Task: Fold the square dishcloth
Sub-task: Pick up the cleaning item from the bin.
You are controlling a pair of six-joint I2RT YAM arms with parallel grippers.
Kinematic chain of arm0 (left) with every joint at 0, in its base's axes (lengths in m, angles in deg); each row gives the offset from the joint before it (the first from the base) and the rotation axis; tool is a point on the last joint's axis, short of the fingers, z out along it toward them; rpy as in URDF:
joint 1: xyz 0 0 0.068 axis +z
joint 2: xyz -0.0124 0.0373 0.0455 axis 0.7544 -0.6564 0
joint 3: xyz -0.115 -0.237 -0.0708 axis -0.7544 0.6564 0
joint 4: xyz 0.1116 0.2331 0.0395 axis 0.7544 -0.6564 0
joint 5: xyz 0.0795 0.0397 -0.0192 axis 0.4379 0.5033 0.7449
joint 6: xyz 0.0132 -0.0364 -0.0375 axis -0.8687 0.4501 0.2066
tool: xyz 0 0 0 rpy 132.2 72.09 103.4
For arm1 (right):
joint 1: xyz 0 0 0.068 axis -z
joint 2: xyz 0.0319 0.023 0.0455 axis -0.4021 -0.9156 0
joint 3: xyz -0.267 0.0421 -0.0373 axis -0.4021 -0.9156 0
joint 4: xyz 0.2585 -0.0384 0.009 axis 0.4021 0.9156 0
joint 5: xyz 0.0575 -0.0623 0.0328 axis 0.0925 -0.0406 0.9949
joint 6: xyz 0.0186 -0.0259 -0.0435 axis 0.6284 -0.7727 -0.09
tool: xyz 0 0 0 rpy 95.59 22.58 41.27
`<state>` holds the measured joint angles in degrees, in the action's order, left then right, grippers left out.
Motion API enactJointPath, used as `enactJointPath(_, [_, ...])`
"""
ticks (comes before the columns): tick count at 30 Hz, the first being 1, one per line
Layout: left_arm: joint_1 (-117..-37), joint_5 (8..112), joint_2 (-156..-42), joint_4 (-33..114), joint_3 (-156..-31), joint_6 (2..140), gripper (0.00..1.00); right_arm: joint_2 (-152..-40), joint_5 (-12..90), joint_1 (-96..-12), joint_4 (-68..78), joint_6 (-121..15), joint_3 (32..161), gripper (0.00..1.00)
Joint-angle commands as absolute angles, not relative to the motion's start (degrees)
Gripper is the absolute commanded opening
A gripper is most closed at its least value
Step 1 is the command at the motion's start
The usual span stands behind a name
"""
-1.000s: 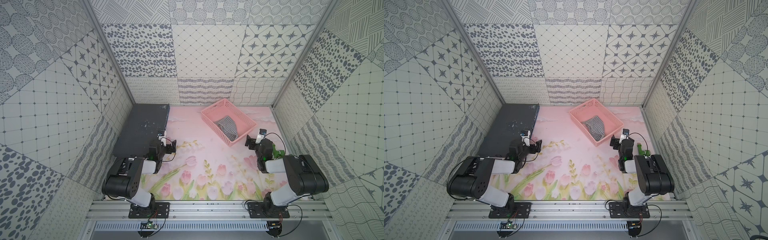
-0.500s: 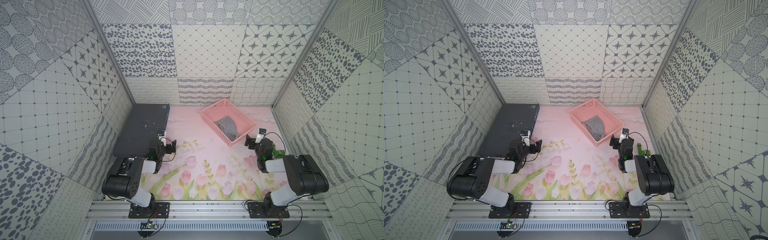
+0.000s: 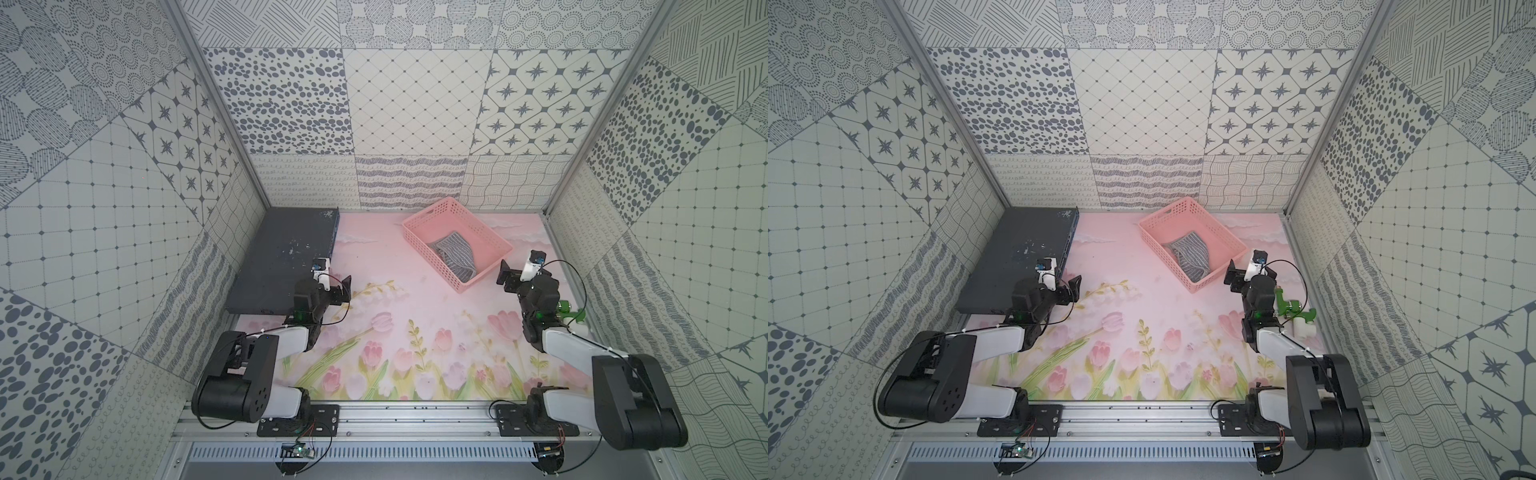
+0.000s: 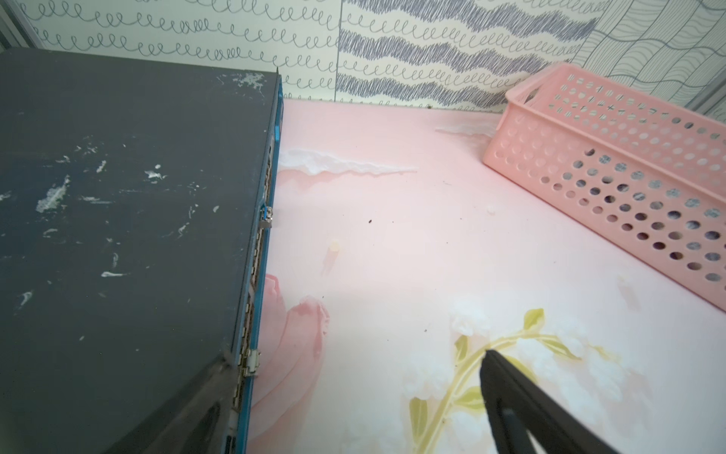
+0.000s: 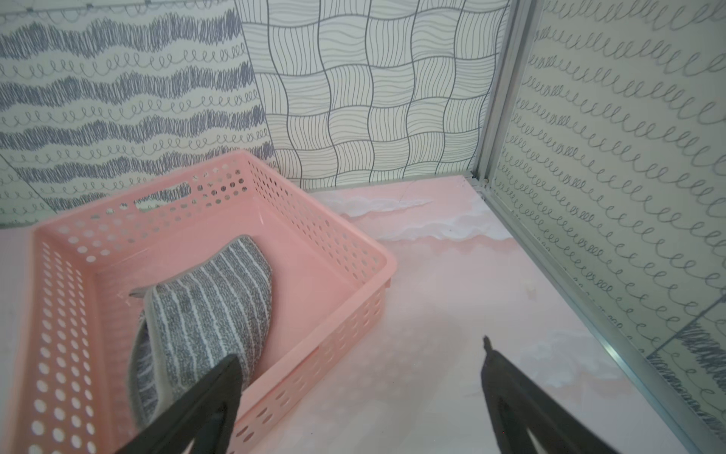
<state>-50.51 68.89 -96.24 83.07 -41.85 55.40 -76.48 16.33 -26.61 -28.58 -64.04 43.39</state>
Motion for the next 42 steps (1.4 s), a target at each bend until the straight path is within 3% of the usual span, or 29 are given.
enactJointPath(1, [-50.2, 68.3, -89.9, 75.8, -42.1, 57.2, 0.99, -70.4, 11.9, -26.9, -11.3, -58.6, 51.0, 0.97])
enactJointPath(5, [-50.2, 66.6, -83.4, 69.2, -42.9, 60.4, 0.99, -68.3, 10.4, -27.8, 8.4, -53.9, 61.9, 0.97])
enactJointPath(10, [-50.3, 63.4, -76.7, 60.9, -45.5, 65.5, 0.99, -71.9, 9.6, -33.1, 21.6, -54.8, 71.6, 0.97])
enactJointPath(15, [-50.5, 61.1, -72.4, 53.6, -48.8, 71.9, 0.99, -83.2, 6.2, -41.2, 33.2, -55.7, 84.1, 0.97])
enactJointPath(24, [-50.6, 57.5, -69.2, 51.4, -50.1, 77.4, 0.99, -101.6, 10.7, -43.7, 52.8, -53.8, 104.0, 0.87])
enactJointPath(37, [-50.6, 59.5, -69.2, 49.6, -49.8, 78.3, 0.99, -118.4, 16.0, -43.6, 64.3, -56.2, 115.2, 0.76])
enactJointPath(42, [-50.6, 60.3, -69.9, 48.7, -49.9, 78.0, 0.99, -122.5, 17.4, -43.5, 64.6, -56.4, 117.1, 0.66])
